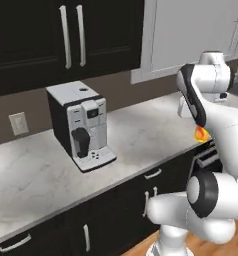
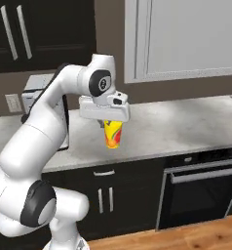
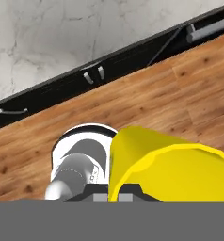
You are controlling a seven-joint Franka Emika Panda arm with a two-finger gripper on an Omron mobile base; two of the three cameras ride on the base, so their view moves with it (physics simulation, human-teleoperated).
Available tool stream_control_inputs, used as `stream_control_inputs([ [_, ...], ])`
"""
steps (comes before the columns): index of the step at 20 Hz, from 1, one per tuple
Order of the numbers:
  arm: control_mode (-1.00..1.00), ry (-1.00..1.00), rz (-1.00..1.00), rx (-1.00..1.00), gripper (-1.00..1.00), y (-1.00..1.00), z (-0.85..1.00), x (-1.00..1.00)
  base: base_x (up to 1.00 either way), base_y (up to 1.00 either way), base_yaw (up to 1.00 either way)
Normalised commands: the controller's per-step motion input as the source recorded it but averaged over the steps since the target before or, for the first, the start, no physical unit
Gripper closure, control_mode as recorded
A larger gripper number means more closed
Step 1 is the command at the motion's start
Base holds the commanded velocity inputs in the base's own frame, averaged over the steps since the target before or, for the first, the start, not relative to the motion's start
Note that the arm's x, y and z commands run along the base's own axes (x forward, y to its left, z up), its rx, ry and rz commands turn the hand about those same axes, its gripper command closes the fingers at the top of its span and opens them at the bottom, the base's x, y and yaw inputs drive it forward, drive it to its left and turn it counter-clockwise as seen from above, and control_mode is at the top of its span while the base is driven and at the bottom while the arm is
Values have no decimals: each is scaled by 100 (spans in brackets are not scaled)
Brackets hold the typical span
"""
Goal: Pick the cup and tupperware and place them in the sink. Then turn on the water.
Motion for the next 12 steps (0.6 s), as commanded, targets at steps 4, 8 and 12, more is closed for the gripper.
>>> stream_control_inputs([
  [4, 100, 0, 0, 0, 100, 0, 0, 0, 22, -60, 45],
  [8, 100, 0, 0, 0, 100, 0, 0, 0, 0, -84, 34],
  [12, 100, 0, 0, 0, 100, 0, 0, 0, 0, -91, 27],
])
